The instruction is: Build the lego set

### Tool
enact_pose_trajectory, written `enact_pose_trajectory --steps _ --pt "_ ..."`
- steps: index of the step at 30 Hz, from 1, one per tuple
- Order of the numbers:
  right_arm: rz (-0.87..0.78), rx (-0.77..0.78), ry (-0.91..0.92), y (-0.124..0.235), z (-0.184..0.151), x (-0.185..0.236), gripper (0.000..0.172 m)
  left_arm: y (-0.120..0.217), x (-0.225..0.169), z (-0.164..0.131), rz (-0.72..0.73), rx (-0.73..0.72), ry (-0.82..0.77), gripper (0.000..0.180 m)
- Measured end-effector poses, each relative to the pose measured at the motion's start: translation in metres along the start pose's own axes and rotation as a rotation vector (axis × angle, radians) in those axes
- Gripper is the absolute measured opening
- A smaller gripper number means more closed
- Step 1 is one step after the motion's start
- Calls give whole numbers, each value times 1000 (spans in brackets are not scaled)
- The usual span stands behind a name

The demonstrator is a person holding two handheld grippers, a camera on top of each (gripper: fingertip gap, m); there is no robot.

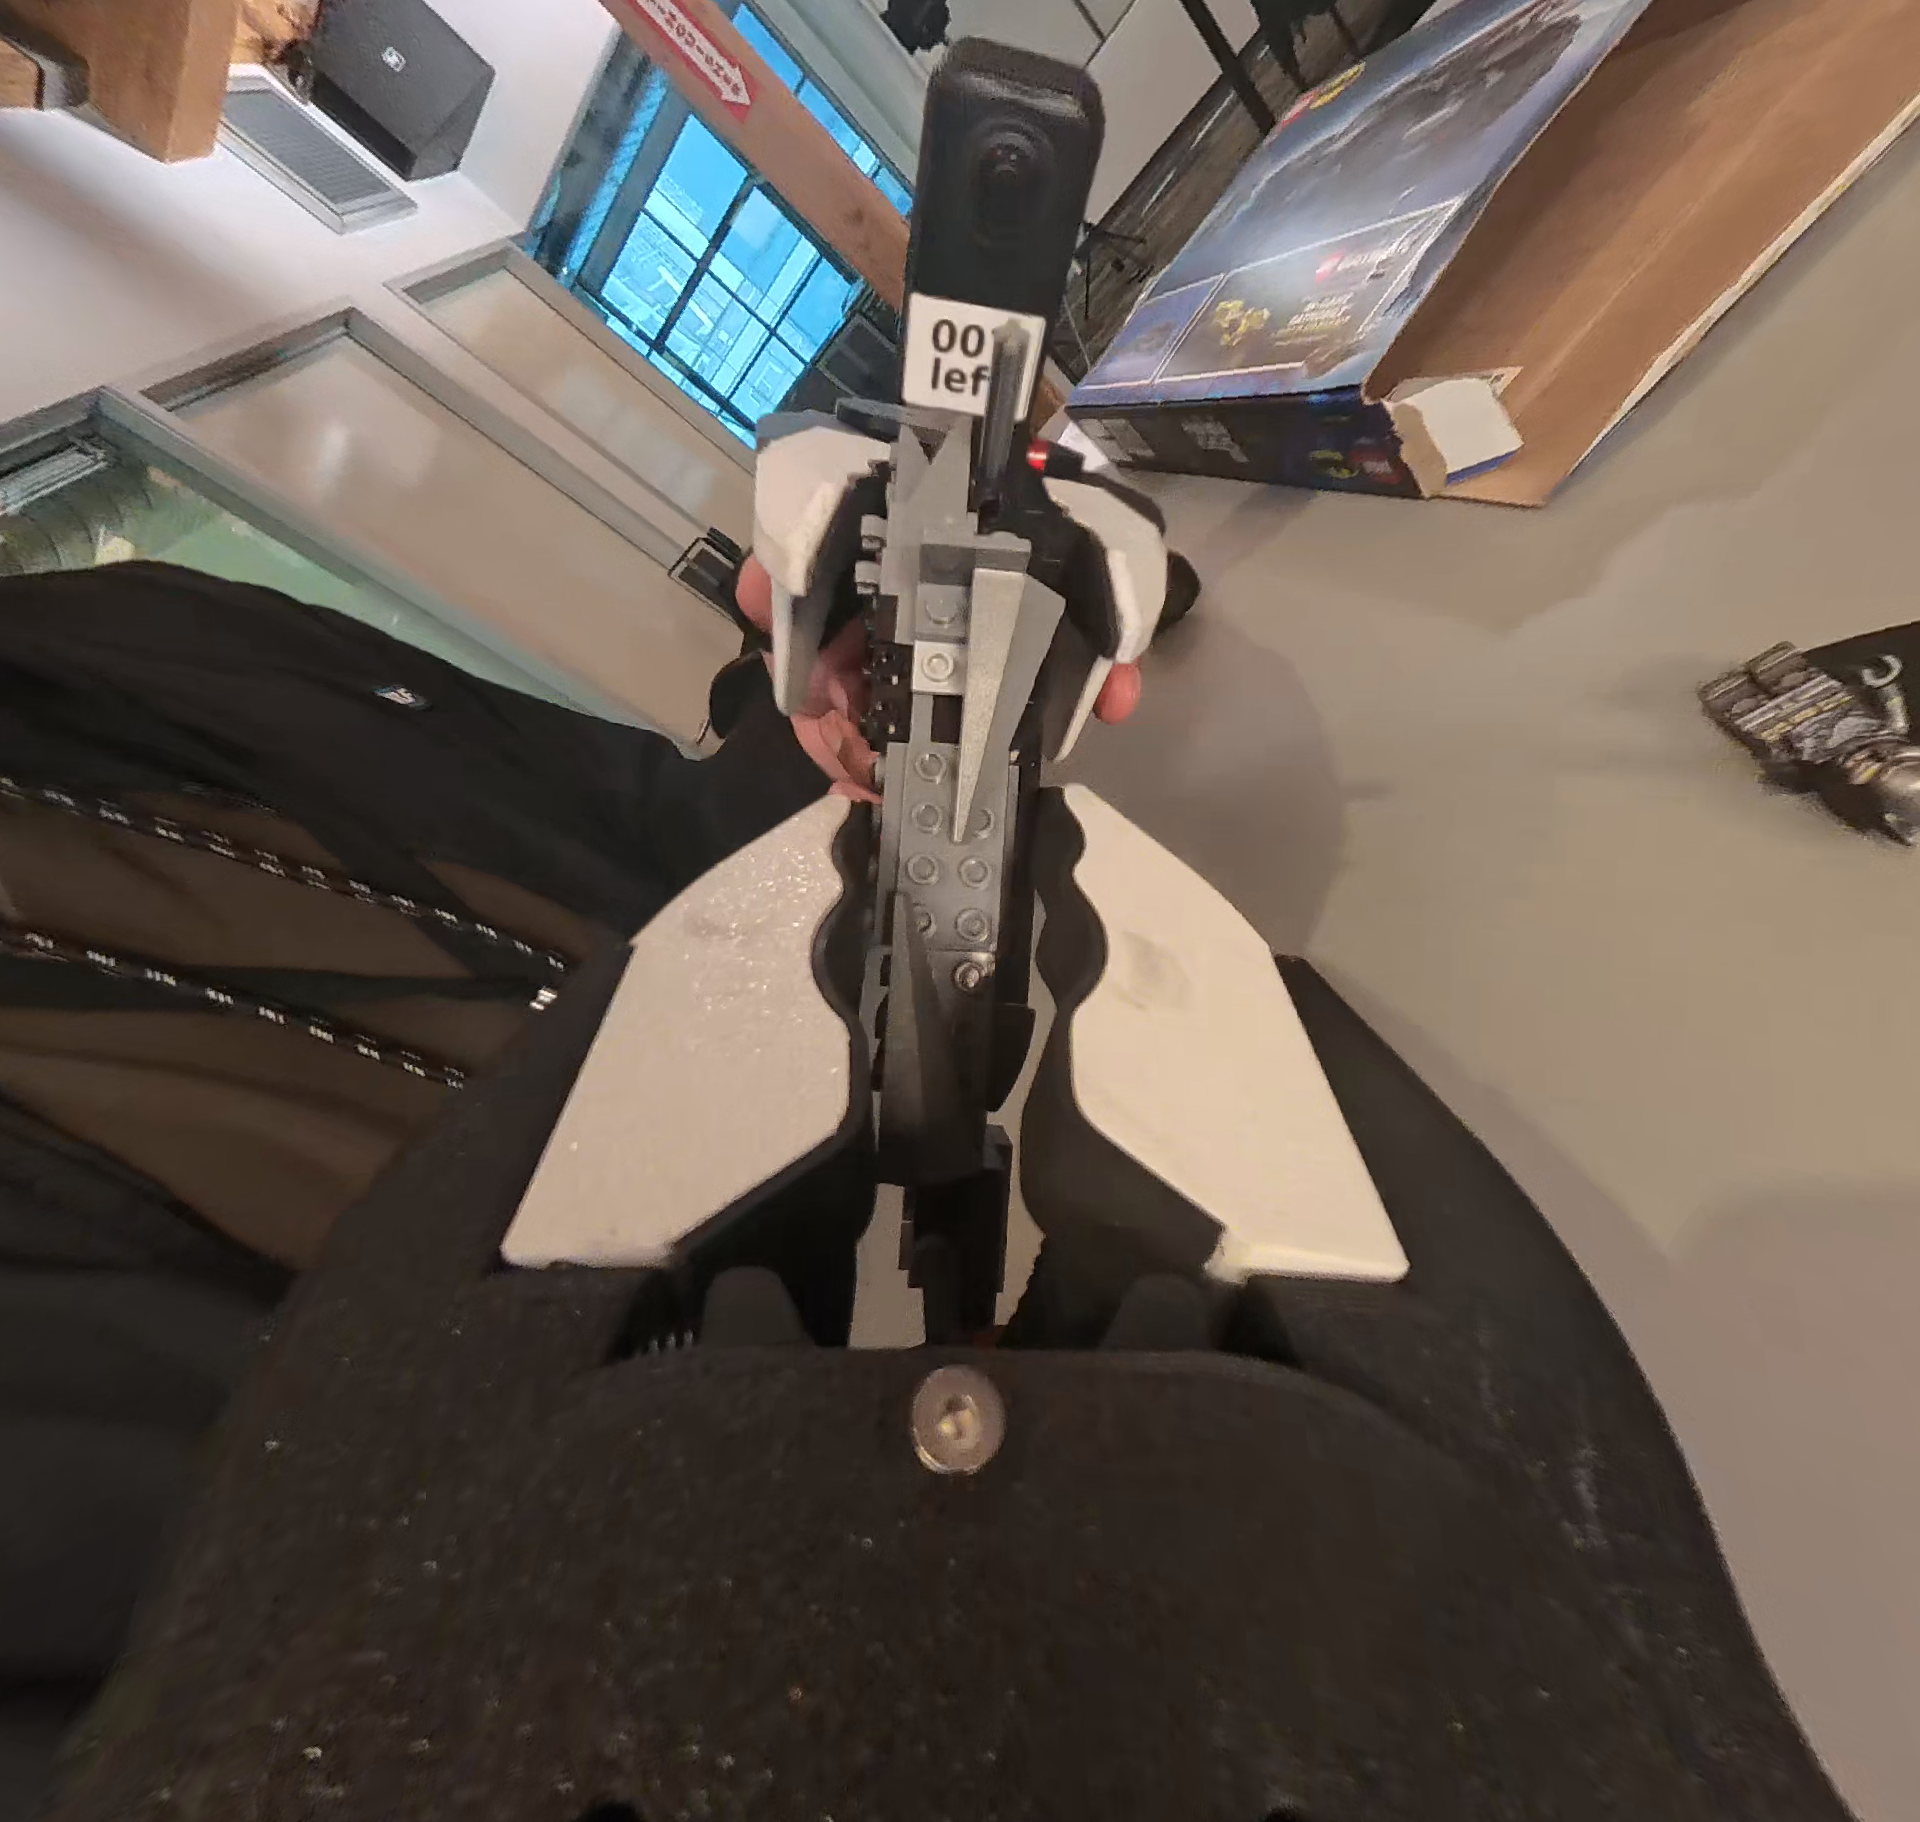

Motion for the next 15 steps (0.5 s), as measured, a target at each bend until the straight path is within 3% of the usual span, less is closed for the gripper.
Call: enact_pose_trajectory --steps 6,15 --pt "15 -6 -12 2 -1 5 30 11 -2 -16 49 38 -24 55" --pt "54 88 11 3 -10 13 30 7 -21 -36 200 204 -279 54"
Point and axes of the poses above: each gripper's, where its closed fingertips meet, y back along the fingers, z out of its top, x = y × z across the jaws, the point moved 6 cm from there along y, back along the fingers, and after that the axes turned 11 degrees about z, right-handed, at the moved point
